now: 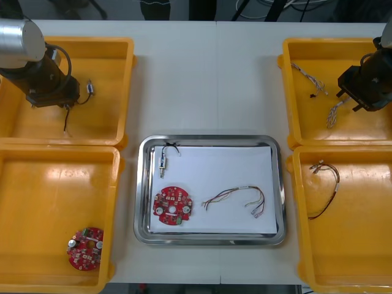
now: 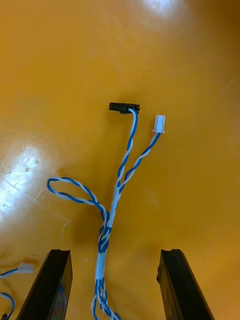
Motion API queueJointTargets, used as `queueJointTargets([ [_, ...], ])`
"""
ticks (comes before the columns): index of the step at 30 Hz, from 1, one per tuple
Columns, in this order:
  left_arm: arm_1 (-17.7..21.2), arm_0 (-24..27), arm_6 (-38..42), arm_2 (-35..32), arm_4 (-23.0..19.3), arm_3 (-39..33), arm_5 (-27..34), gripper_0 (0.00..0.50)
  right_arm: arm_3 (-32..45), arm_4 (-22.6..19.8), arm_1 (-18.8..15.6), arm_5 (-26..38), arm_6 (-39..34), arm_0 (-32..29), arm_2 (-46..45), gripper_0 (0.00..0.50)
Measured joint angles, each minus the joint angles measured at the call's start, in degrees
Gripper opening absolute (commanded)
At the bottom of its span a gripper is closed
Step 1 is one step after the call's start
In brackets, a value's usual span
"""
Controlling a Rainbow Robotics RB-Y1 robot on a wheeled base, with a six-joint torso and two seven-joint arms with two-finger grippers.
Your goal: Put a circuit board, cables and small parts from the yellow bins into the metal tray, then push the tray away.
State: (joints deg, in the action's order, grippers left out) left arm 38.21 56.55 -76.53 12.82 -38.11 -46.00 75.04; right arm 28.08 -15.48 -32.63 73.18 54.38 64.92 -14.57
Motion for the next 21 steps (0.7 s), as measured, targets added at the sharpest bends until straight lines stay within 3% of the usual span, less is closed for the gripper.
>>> queueJointTargets([
  [12, 0.0, 0.0, 0.0, 0.0, -0.1, -0.3, 0.3, 0.0, -1.5, 0.0, 0.7, -1.5, -4.3, 0.0, -0.2, 0.5],
  [21, 0.5, 0.0, 0.0, -0.2, -0.3, -7.3, 8.9, 0.0, -1.6, 0.0, 1.5, -2.8, -4.3, -0.1, -0.2, 0.5],
])
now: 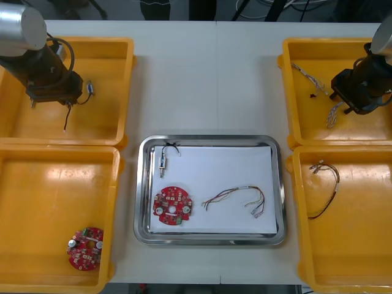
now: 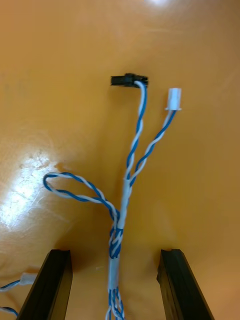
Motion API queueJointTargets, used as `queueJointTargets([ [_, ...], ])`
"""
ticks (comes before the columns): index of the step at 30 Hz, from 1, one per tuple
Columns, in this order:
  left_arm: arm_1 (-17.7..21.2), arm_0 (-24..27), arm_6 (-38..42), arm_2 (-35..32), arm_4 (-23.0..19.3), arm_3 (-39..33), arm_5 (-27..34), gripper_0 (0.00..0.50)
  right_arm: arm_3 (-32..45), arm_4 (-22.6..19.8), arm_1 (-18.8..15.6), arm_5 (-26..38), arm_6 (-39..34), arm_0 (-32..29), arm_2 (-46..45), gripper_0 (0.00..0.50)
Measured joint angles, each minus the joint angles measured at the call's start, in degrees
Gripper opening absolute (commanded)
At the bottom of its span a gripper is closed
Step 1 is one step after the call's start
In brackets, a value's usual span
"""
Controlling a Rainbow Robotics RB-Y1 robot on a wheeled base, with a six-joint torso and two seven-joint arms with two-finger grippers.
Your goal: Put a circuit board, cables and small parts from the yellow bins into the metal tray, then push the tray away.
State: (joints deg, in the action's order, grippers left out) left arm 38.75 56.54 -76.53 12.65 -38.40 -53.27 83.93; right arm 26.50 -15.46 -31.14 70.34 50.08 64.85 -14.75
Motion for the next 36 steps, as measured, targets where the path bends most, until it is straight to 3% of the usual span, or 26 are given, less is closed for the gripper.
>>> queueJointTargets([
  [15, 0.4, 0.0, 0.0, -2.9, 0.0, -12.3, 11.8, 0.0, 0.0, 0.0, 0.7, -0.8, 0.0, 0.0, 0.0, 0.5],
  [16, 0.4, 0.0, 0.0, -2.9, 0.0, -13.2, 12.7, 0.0, 0.0, 0.0, 0.7, -0.8, 0.0, 0.0, 0.0, 0.382],
  [17, 0.4, 0.0, 0.0, -2.9, 0.0, -14.0, 13.4, 0.0, 0.0, 0.0, 0.7, -0.8, 0.0, -0.1, 0.0, 0.233],
  [18, 0.4, 0.0, 0.0, -2.9, 0.0, -15.0, 14.2, 0.0, 0.0, 0.0, 0.7, -0.8, 0.0, -0.1, 0.0, 0.036],
  [19, 0.4, 0.0, 0.0, -2.9, 0.0, -15.9, 14.8, 0.0, 0.0, 0.0, 0.7, -0.8, 0.0, -0.1, 0.0, 0.0],
  [29, 0.3, -2.3, 0.7, -2.9, 0.0, -26.4, 18.5, 0.0, 0.1, 0.0, 0.7, -0.8, 0.0, -0.3, 0.0, 0.0],
  [36, -0.5, -3.6, 7.4, -2.9, 0.0, -31.9, 21.4, 0.0, 1.9, 0.0, 0.7, 0.4, 0.0, -0.6, 0.0, 0.0],
])
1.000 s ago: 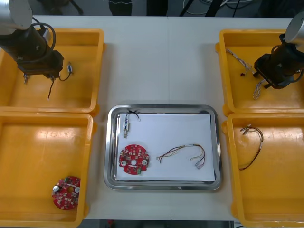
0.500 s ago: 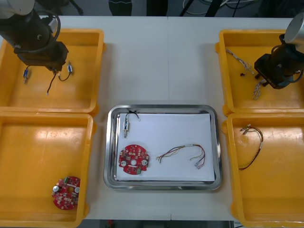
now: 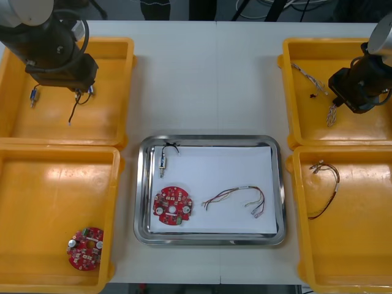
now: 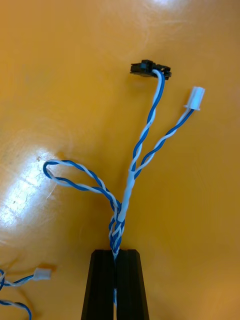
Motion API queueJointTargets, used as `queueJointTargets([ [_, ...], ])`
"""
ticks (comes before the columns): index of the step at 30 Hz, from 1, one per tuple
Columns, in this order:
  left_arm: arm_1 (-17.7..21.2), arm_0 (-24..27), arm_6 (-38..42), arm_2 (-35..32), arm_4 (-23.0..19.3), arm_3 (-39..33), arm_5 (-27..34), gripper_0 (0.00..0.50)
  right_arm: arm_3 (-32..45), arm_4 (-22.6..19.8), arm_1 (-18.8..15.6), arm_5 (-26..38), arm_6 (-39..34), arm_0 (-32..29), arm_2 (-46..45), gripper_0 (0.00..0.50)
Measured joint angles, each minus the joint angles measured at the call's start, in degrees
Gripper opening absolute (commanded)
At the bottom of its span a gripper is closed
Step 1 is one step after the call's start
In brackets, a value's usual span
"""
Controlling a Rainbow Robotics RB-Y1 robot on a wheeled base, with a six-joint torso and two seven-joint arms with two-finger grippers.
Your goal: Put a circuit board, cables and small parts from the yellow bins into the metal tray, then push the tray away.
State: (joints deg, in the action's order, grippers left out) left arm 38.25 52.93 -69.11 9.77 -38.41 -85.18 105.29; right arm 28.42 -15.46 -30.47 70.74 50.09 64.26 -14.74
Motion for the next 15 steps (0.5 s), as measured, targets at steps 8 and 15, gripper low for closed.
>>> queueJointTargets([
  [8, -3.1, 0.0, 10.1, 0.0, 0.1, -3.8, 1.5, 0.0, 9.5, 0.2, 0.0, 10.8, 0.1, -0.9, 0.0, 0.0],
  [15, -5.3, 0.0, 10.2, 0.0, 0.6, -6.2, 3.1, 0.0, 19.0, 0.5, -0.2, 21.4, 0.2, -1.1, 0.0, 0.0],
])
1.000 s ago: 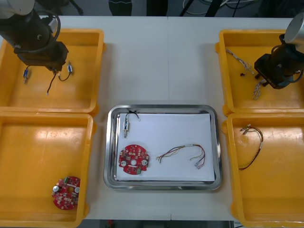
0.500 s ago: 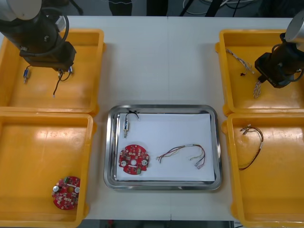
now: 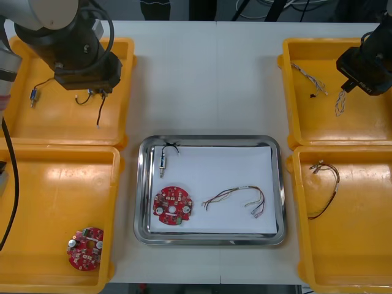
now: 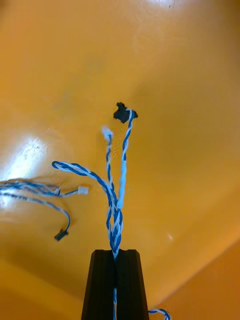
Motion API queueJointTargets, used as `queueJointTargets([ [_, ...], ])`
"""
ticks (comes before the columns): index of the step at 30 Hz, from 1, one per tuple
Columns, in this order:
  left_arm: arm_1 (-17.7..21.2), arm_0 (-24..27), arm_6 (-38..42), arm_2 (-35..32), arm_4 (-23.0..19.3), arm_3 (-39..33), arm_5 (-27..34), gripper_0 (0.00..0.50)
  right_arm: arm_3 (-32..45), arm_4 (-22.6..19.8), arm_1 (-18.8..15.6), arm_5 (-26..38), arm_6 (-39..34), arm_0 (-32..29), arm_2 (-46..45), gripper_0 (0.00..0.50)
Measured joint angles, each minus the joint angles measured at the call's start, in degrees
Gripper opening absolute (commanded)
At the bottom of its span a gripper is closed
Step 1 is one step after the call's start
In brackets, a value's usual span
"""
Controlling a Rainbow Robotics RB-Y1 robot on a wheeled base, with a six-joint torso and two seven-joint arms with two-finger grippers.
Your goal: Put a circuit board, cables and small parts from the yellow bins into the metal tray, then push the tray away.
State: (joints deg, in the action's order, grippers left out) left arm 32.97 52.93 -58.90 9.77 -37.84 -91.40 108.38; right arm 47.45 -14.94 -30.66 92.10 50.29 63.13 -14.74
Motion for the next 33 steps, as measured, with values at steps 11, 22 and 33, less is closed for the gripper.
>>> queueJointTargets([
  [11, -1.6, 0.0, 0.0, 0.3, 0.5, -1.9, 0.8, 0.0, 20.6, 0.0, -0.4, 13.4, 0.3, -6.4, 0.0, 0.0],
  [22, -1.7, 0.0, 1.8, 0.3, 0.5, -2.0, 0.8, 0.0, 38.3, -2.6, -1.1, 17.5, 2.6, -13.6, 0.0, 0.0],
  [33, -1.7, 0.0, 2.1, 0.3, 0.5, -2.1, 0.8, 0.0, 58.3, -16.7, -1.9, 17.7, 3.9, -21.7, 0.1, 0.0],
])
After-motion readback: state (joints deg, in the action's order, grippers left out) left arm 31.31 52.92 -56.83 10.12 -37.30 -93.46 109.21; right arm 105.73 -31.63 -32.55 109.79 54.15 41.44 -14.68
